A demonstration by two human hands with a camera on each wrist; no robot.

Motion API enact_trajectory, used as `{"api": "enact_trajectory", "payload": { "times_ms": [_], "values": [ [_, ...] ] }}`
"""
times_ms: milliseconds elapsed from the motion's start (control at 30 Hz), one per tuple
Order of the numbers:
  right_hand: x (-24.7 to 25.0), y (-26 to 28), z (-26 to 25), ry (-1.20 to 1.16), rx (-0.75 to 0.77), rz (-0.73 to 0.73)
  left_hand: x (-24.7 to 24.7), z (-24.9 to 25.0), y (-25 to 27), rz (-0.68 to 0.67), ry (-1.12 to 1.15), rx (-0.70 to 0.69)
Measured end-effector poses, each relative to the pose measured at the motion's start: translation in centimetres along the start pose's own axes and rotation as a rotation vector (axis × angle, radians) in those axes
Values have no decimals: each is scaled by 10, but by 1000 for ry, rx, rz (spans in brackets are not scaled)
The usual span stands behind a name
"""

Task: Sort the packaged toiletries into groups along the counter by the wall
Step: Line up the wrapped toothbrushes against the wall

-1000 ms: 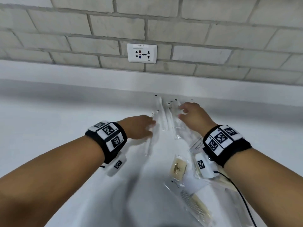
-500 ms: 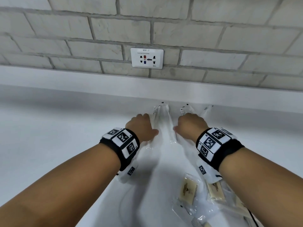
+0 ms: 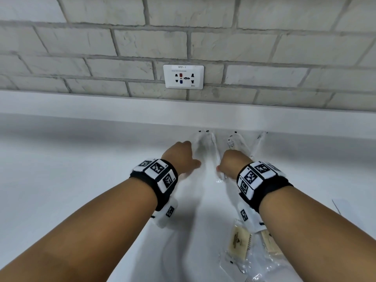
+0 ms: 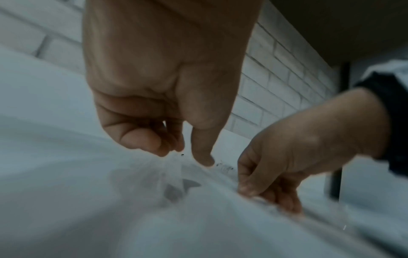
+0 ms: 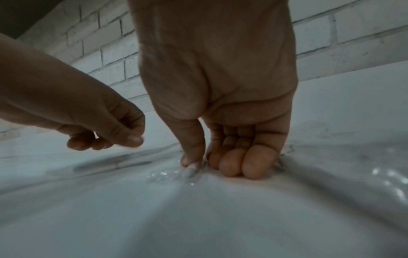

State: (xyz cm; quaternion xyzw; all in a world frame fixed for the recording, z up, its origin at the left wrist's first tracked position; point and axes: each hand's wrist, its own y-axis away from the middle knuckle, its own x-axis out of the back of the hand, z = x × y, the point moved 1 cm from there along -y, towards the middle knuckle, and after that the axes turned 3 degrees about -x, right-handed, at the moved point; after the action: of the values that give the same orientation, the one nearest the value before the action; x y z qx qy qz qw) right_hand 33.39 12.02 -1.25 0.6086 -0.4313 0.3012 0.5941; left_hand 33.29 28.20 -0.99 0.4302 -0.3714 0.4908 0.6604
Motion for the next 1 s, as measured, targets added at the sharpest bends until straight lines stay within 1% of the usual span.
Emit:
{"api": "enact_trajectory", "payload": {
  "times_ms": [67, 133, 167, 233, 333, 400, 467, 600, 667, 767, 833, 900, 1000],
  "values": [
    [-1, 3, 2, -38, 16, 27, -2, 0, -1, 20, 44, -46],
    [-3, 6, 4, -75, 34, 45, -2, -4, -2, 65, 20, -91],
    [-4, 7, 4, -89, 58, 39, -2, -7, -3, 67, -7, -114],
    [-6, 8, 5, -93, 111, 21, -3, -11, -2, 10, -58, -127],
    [-5, 13, -1, -1, 221, 5, -7, -12, -1, -104, -132, -140],
    [-5, 18, -9, 55, 290, -3, -8, -11, -2, -105, -142, -149],
    [-5, 21, -18, 72, 324, -1, -9, -11, -3, -78, -127, -140],
    [-5, 11, -33, 60, 322, 27, -5, -20, -9, -41, -100, -89],
    [-7, 4, -38, 56, 315, 52, -2, -25, -11, -35, -100, -100],
    [-8, -5, -45, 146, 248, 114, -1, -29, -12, -101, -128, -146],
    [-7, -11, -47, 190, 211, 142, -1, -30, -13, -118, -134, -141],
    [-6, -18, -49, 183, 209, 117, 1, -31, -14, -109, -115, -118],
    [-6, -30, -50, 113, 225, -1, 1, -31, -13, -102, -95, -102]
  ]
}}
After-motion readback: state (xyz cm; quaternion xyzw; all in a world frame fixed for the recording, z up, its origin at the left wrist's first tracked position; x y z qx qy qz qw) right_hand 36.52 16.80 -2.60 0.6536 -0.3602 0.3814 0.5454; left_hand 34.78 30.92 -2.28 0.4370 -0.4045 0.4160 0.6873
